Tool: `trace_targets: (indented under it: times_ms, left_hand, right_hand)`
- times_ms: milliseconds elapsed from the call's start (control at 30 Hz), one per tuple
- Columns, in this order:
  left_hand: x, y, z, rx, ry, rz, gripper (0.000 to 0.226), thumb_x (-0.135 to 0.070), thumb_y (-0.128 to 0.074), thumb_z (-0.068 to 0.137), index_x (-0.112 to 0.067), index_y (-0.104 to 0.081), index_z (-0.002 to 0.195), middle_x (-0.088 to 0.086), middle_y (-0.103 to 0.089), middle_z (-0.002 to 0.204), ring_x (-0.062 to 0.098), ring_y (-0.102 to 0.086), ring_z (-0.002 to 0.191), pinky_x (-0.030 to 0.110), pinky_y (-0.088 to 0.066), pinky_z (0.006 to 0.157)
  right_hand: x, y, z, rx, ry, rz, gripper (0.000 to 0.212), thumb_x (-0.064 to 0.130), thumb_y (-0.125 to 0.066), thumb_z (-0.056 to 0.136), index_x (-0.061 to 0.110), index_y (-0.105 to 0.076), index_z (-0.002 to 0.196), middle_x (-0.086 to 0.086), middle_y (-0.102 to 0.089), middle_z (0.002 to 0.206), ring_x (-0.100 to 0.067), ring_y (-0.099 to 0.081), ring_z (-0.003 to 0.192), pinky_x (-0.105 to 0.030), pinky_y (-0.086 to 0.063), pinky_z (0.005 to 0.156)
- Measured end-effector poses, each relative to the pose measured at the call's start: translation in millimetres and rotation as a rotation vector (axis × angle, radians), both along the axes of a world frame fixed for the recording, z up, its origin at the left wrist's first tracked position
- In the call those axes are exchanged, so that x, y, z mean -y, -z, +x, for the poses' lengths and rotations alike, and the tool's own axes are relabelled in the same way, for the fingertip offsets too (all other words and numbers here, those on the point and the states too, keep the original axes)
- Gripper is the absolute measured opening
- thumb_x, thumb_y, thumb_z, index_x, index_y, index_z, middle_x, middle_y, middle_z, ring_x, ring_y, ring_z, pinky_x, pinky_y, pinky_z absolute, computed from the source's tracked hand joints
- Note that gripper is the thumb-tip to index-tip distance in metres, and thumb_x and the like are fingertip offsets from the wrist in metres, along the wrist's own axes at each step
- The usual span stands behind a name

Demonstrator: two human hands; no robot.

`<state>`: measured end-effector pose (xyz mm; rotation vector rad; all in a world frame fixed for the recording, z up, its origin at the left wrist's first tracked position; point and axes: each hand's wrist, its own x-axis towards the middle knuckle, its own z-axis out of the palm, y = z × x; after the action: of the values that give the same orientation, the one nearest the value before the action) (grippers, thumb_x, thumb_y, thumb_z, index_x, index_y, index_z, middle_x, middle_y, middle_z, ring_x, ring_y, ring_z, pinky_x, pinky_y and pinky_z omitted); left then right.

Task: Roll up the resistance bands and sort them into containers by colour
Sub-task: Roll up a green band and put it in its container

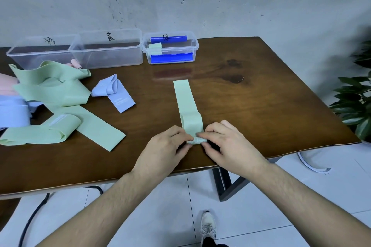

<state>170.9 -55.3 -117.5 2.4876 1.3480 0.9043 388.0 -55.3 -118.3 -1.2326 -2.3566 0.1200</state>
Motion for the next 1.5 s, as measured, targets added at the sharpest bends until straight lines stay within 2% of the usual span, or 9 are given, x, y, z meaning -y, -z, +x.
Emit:
trace_targets:
  times_ms: [233, 333, 500, 667, 833, 933, 1133, 1400, 1500]
  left_hand:
    - [0.2, 3.7, -0.7, -0.024, -0.025, 0.040, 0.016, -0.017, -0.081, 0.081, -0.017, -0.077, 0.097, -0.005, -0.068, 0.096, 0.007, -0.048, 0.071, 0.007, -0.039, 0.069]
    - [-1.7, 1.9, 0.7, -0.024, -0.024, 0.031, 0.016, -0.017, -0.080, 0.082, -0.016, -0.078, 0.097, -0.006, -0.066, 0.095, 0.000, -0.042, 0.066, 0.007, -0.039, 0.069]
    - [-4.6, 0.3, -2.0, -0.061, -0.024, -0.048, 0.023, -0.023, -0.078, 0.084, -0.017, -0.076, 0.106, -0.008, -0.061, 0.104, -0.001, -0.039, 0.065, 0.006, -0.038, 0.070]
    - [-8.0, -0.6, -3.1, -0.019, -0.003, -0.063, 0.018, -0.015, -0.075, 0.086, -0.016, -0.075, 0.104, -0.007, -0.065, 0.102, -0.006, -0.040, 0.079, -0.006, -0.030, 0.075]
    - [-13.4, -6.1, -3.7, -0.053, -0.016, -0.093, 0.017, -0.022, -0.067, 0.093, -0.018, -0.075, 0.108, -0.011, -0.066, 0.105, 0.005, -0.060, 0.087, 0.005, -0.038, 0.079]
    - [-16.2, -8.1, -4.2, -0.070, -0.019, -0.137, 0.022, -0.026, -0.062, 0.096, -0.021, -0.073, 0.114, -0.013, -0.064, 0.109, 0.004, -0.059, 0.089, 0.002, -0.035, 0.078]
    - [-12.9, -6.3, -3.7, -0.010, -0.034, -0.117, 0.019, -0.023, -0.069, 0.092, -0.020, -0.072, 0.110, -0.012, -0.057, 0.107, 0.004, -0.045, 0.067, 0.000, -0.035, 0.065]
    - [-21.2, -6.0, -2.3, -0.083, -0.033, -0.102, 0.024, -0.020, -0.067, 0.092, -0.018, -0.070, 0.116, -0.008, -0.060, 0.111, 0.008, -0.055, 0.071, 0.019, -0.050, 0.073]
    - [-23.2, -8.3, -1.9, -0.082, -0.041, -0.122, 0.026, -0.021, -0.064, 0.094, -0.018, -0.069, 0.120, -0.009, -0.059, 0.113, 0.007, -0.056, 0.076, 0.014, -0.044, 0.076]
  right_hand:
    - [2.3, 3.0, -0.1, -0.182, 0.066, -0.119, 0.032, 0.020, -0.070, 0.092, 0.023, -0.068, 0.124, 0.014, -0.064, 0.109, -0.006, -0.048, 0.096, -0.025, -0.048, 0.086]
    - [1.5, 4.4, 0.4, -0.132, 0.054, -0.036, 0.022, 0.022, -0.072, 0.091, 0.022, -0.072, 0.113, 0.014, -0.064, 0.109, -0.013, -0.050, 0.098, -0.030, -0.049, 0.088]
    - [-3.9, 4.9, -1.4, -0.039, 0.041, 0.027, 0.022, 0.023, -0.069, 0.094, 0.018, -0.072, 0.115, 0.008, -0.062, 0.107, -0.015, -0.049, 0.095, -0.036, -0.052, 0.086]
    - [-7.6, 1.0, -2.6, -0.034, 0.030, 0.000, 0.020, 0.022, -0.067, 0.096, 0.017, -0.072, 0.114, 0.007, -0.063, 0.105, -0.014, -0.049, 0.093, -0.035, -0.052, 0.084]
    - [-8.9, -4.2, -2.4, -0.046, 0.071, -0.016, 0.026, 0.026, -0.069, 0.095, 0.021, -0.071, 0.120, 0.010, -0.062, 0.109, -0.012, -0.048, 0.099, -0.033, -0.051, 0.089]
    - [-8.7, -5.2, -3.3, -0.025, 0.037, -0.031, 0.027, 0.025, -0.070, 0.093, 0.025, -0.070, 0.120, 0.013, -0.061, 0.111, -0.008, -0.046, 0.099, -0.029, -0.049, 0.089]
    - [-14.6, -4.1, -4.7, -0.015, 0.048, -0.044, 0.028, 0.025, -0.069, 0.094, 0.024, -0.070, 0.121, 0.011, -0.062, 0.112, -0.008, -0.047, 0.098, -0.031, -0.050, 0.087]
    - [-22.7, -1.5, -3.2, -0.007, 0.055, -0.018, 0.035, 0.027, -0.069, 0.093, 0.025, -0.066, 0.128, 0.010, -0.059, 0.117, -0.013, -0.048, 0.101, -0.037, -0.050, 0.089]
    - [-24.5, -3.4, -3.8, -0.010, 0.049, -0.031, 0.031, 0.027, -0.068, 0.093, 0.027, -0.067, 0.124, 0.012, -0.060, 0.116, -0.012, -0.048, 0.101, -0.036, -0.050, 0.090]
